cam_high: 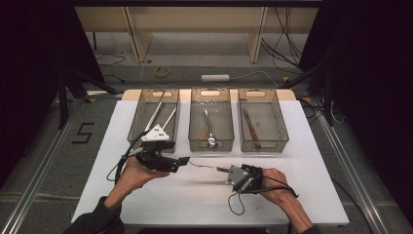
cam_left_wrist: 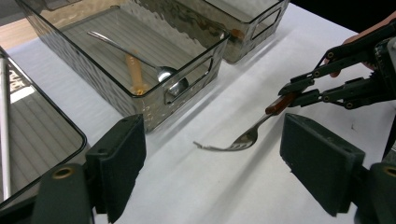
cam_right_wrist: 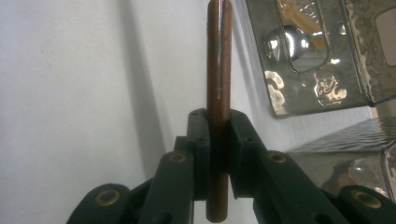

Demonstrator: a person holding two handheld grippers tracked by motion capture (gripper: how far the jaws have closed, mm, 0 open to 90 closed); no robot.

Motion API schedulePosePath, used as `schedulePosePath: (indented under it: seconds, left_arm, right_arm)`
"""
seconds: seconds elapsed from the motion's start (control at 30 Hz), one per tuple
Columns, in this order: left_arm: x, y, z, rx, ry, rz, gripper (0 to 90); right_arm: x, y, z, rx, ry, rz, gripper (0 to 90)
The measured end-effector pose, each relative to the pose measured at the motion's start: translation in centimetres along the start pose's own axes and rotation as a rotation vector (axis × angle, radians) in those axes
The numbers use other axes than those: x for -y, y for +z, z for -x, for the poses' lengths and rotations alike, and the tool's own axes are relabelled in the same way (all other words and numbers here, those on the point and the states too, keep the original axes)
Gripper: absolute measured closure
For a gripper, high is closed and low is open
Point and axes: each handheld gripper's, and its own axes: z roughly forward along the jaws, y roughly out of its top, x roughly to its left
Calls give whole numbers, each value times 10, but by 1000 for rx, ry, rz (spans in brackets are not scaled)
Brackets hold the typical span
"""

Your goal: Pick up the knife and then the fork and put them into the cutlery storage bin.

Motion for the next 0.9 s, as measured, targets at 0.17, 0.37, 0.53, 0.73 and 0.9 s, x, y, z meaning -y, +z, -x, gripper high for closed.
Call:
schedulePosePath:
  seconds: [0.17, 0.37, 0.53, 0.73, 0.9]
  left_arm:
    - [5, -4, -4, -14, -16, 41, 212]
    - [14, -10, -6, -21, -15, 106, 204]
    - [27, -9, -5, -42, -28, 153, 197]
    - [40, -8, -4, -48, -27, 163, 195]
    - [47, -9, -6, -59, -35, 167, 195]
  right_arm:
    - [2, -1, 2, 9, 22, -6, 812]
    - [7, -2, 8, 11, 62, -10, 812]
    - [11, -3, 13, 14, 112, -9, 812]
    - [14, -5, 16, 10, 150, -3, 812]
    - [16, -5, 18, 7, 167, -2, 812]
